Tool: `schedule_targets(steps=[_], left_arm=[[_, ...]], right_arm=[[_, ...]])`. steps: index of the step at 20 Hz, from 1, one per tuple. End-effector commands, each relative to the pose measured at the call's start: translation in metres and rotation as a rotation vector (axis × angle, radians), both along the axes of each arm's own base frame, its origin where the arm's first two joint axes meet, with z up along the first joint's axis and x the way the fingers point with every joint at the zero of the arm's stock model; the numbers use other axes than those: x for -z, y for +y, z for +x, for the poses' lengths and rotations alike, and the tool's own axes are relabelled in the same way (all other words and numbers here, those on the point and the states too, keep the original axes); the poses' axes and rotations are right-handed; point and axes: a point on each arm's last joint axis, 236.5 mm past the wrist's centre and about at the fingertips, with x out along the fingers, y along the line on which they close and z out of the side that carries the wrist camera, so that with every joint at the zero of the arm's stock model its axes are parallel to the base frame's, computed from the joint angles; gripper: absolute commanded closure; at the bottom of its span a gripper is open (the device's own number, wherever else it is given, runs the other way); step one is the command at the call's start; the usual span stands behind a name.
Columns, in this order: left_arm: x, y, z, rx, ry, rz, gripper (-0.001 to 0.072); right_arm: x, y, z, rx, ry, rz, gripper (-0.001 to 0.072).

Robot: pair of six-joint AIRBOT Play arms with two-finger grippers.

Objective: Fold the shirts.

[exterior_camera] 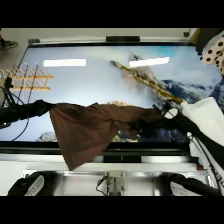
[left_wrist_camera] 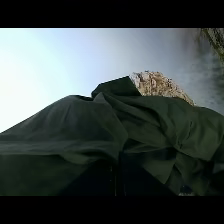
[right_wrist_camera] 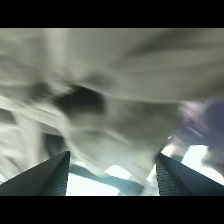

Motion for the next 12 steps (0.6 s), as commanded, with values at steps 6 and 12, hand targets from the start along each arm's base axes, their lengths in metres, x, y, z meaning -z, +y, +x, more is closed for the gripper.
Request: schedule_targets(steps=[6,12], left_arm=[[-0.096,0.03,0.017,0.028,-0.205,0.171,0.0679],[-0.371,0.043,-0.037,-0.104,-0.776,0.395,0.0678]], right_arm=[[-0.103,0.017,0.062,-0.155,-0.368,0.075,0.0643],[-0.495,-0.122,0.067,-0.05,-1.439,-0.546,0.0644]])
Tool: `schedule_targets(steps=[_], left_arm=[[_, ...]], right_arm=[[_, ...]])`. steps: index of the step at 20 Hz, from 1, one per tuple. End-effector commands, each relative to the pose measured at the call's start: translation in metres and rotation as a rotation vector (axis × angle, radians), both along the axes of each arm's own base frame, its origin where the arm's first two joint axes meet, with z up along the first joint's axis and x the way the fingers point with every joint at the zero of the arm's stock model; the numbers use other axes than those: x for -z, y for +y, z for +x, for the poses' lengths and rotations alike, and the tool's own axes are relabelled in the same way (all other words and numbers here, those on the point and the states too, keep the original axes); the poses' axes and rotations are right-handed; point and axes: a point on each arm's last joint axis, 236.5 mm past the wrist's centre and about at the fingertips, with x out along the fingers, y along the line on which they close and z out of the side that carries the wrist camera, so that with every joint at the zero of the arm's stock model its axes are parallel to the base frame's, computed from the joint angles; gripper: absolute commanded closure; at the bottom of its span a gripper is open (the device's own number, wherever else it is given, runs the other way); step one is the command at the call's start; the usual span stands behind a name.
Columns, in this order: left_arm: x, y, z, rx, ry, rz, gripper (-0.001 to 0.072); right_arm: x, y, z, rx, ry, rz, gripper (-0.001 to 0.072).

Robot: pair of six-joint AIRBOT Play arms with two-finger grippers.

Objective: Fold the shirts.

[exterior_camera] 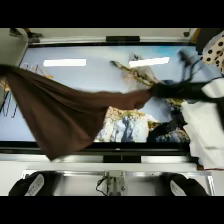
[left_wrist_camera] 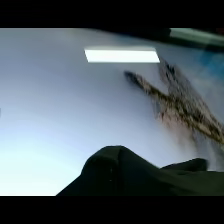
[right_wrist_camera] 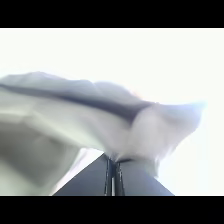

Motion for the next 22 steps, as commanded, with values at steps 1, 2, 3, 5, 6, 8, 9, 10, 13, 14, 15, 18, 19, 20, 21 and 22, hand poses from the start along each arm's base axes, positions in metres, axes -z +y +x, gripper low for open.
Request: schedule_targets(steps=[1,2,3,5,6,8,9,10,13,14,15,18,19,20,21,22], left_arm=[[-0.147,-0.014,-0.067,-0.046,-0.335,0.103,0.0678],[-0.177,-0.023,-0.09,-0.051,-0.411,0.095,0.0678],[-0.197,-0.03,-0.109,-0.053,-0.469,0.097,0.0678],[-0.22,-0.037,-0.142,-0.074,-0.551,0.129,0.0679],[-0.222,-0.034,-0.15,-0.106,-0.558,0.128,0.0678],[-0.225,-0.027,-0.165,-0.167,-0.567,0.116,0.0678],[-0.226,-0.028,-0.17,-0.168,-0.575,0.116,0.0678],[-0.226,-0.031,-0.174,-0.165,-0.579,0.117,0.0678],[-0.206,-0.031,-0.167,-0.153,-0.491,0.095,0.0678],[-0.191,-0.029,-0.158,-0.147,-0.432,0.094,0.0678],[-0.171,-0.026,-0.146,-0.141,-0.359,0.088,0.0678],[-0.112,-0.009,-0.104,-0.138,-0.171,0.057,0.0678],[-0.09,-0.003,-0.087,-0.133,-0.108,0.053,0.0678],[-0.066,0.004,-0.07,-0.13,-0.038,0.032,0.0678],[-0.04,0.008,-0.053,-0.121,0.038,0.006,0.0678],[-0.011,0.011,-0.035,-0.111,0.118,-0.02,0.0678]], right_arm=[[-0.23,-0.083,-0.074,0.257,-0.639,-0.268,0.0643],[-0.279,-0.097,-0.109,0.329,-0.776,-0.31,0.0644],[-0.315,-0.11,-0.141,0.403,-0.879,-0.33,0.0643],[-0.352,-0.134,-0.187,0.543,-0.987,-0.333,0.0644],[-0.36,-0.144,-0.203,0.601,-1.007,-0.33,0.0644],[-0.361,-0.152,-0.214,0.642,-1.005,-0.323,0.0643],[-0.355,-0.152,-0.212,0.639,-0.978,-0.325,0.0643],[-0.346,-0.153,-0.207,0.634,-0.937,-0.33,0.0643],[-0.319,-0.157,-0.186,0.625,-0.813,-0.351,0.0643],[-0.31,-0.158,-0.176,0.622,-0.772,-0.348,0.0643],[-0.3,-0.16,-0.164,0.617,-0.726,-0.354,0.0643],[-0.247,-0.166,-0.113,0.59,-0.506,-0.396,0.0643],[-0.224,-0.167,-0.094,0.574,-0.416,-0.409,0.0643],[-0.199,-0.168,-0.074,0.555,-0.324,-0.42,0.0643],[-0.17,-0.167,-0.053,0.528,-0.226,-0.429,0.0643],[-0.138,-0.166,-0.03,0.5,-0.133,-0.432,0.0643]])
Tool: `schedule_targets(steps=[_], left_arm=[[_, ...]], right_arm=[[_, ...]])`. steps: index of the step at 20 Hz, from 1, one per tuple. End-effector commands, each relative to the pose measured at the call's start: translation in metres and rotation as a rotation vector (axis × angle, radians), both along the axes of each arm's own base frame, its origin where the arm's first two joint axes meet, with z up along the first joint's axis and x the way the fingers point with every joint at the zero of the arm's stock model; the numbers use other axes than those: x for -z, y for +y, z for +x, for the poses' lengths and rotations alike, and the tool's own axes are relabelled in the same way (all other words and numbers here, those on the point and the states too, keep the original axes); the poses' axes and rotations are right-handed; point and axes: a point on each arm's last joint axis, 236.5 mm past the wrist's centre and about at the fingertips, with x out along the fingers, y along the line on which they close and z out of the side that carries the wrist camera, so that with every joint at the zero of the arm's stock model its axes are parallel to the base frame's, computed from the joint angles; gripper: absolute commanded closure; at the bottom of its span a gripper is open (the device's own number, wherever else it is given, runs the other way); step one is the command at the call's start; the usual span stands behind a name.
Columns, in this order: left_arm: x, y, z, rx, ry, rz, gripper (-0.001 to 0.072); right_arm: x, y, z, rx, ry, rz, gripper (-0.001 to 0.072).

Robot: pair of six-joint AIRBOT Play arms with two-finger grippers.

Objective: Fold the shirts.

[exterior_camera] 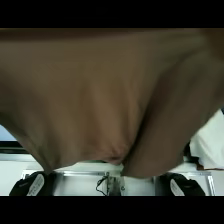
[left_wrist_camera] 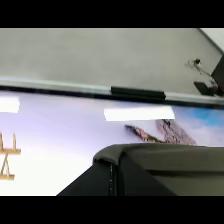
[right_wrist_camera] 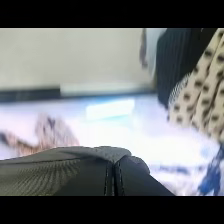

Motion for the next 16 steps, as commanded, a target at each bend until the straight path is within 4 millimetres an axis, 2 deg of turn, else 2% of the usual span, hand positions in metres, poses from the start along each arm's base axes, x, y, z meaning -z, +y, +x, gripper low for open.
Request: schedule_targets(steps=[1,2,4,5,7,9,11,14,15,16], left_arm=[[0.094,0.013,0.053,0.022,0.247,-0.08,0.0678],[0.123,0.013,0.072,0.035,0.303,-0.104,0.0678],[0.173,0.012,0.112,0.054,0.36,-0.119,0.0678],[0.191,0.013,0.134,0.045,0.366,-0.134,0.0678],[0.214,0.019,0.181,0.007,0.338,-0.162,0.0677],[0.235,0.018,0.218,-0.018,0.315,-0.206,0.0676],[0.279,-0.002,0.235,0.016,0.402,-0.228,0.0676],[0.356,-0.04,0.234,0.099,0.606,-0.23,0.0675],[0.371,-0.046,0.231,0.116,0.654,-0.231,0.066],[0.382,-0.049,0.227,0.127,0.692,-0.232,0.0495]], right_arm=[[0.105,0.001,0.065,-0.011,0.333,0.057,0.0643],[0.136,0.004,0.087,-0.026,0.398,0.073,0.0643],[0.19,0.014,0.146,-0.071,0.442,0.117,0.0643],[0.207,0.022,0.175,-0.098,0.422,0.154,0.0643],[0.232,0.039,0.227,-0.116,0.345,0.302,0.0643],[0.257,0.057,0.261,-0.112,0.307,0.499,0.0642],[0.296,0.08,0.275,-0.135,0.373,0.629,0.0642],[0.371,0.106,0.258,-0.147,0.617,0.656,0.0642],[0.383,0.113,0.252,-0.153,0.668,0.657,0.0607],[0.386,0.115,0.247,-0.161,0.695,0.653,0.0446]])
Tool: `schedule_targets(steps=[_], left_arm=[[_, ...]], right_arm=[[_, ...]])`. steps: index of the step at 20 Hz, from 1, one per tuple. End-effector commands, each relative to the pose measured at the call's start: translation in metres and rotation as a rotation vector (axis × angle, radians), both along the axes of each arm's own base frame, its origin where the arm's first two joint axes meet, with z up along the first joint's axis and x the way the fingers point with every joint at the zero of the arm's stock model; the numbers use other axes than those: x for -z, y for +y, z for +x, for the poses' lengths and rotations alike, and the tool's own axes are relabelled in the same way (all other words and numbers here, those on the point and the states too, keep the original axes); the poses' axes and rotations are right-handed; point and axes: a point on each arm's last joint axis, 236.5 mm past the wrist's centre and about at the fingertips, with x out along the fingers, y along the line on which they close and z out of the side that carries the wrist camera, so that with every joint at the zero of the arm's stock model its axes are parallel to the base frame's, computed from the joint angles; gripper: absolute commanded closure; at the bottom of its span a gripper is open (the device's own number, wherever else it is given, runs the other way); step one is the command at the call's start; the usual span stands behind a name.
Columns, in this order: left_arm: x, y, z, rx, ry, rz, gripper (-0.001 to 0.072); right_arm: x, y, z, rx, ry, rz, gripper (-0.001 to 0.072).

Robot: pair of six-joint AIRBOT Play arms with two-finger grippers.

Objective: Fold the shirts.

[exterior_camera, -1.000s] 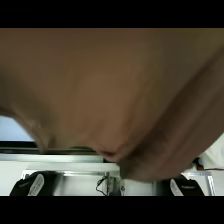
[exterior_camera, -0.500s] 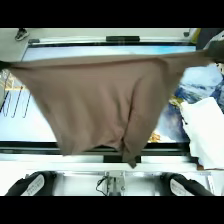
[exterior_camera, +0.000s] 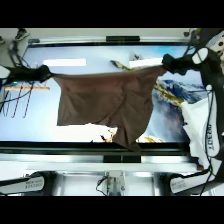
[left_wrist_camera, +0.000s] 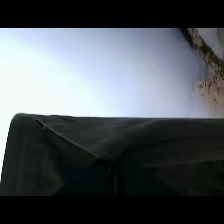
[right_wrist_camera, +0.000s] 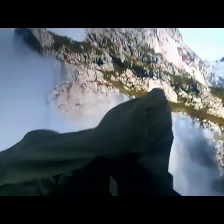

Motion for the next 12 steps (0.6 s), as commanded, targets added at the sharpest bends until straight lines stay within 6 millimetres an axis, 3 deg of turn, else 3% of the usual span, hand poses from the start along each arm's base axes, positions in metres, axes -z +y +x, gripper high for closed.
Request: schedule_targets(steps=[1,2,4,5,6,7,9,12], left_arm=[[0.052,-0.018,-0.007,0.057,0.148,-0.025,0.0221],[0.049,-0.006,-0.013,0.059,0.17,-0.018,0.0038],[0.037,0.031,-0.03,0.063,0.246,0.014,0.004],[0.033,0.052,-0.044,0.058,0.296,0.027,0.0084],[0.034,0.073,-0.062,0.05,0.364,0.033,0.0266],[0.042,0.092,-0.083,0.038,0.446,0.034,0.0335],[0.069,0.109,-0.119,0.024,0.578,0.011,0.0323],[0.129,0.091,-0.162,0.039,0.691,-0.044,0.0323]], right_arm=[[0.035,0.029,-0.017,-0.072,0.139,0.072,0.0267],[0.026,0.025,-0.026,-0.111,0.146,0.047,0.0254],[0.011,0.004,-0.055,-0.189,0.19,-0.057,0.026],[0.01,-0.015,-0.076,-0.209,0.25,-0.127,0.026],[0.012,-0.039,-0.102,-0.205,0.346,-0.195,0.026],[0.015,-0.059,-0.127,-0.204,0.44,-0.239,0.026],[0.022,-0.076,-0.164,-0.205,0.55,-0.235,0.026],[0.038,-0.074,-0.197,-0.187,0.596,-0.191,0.026]])
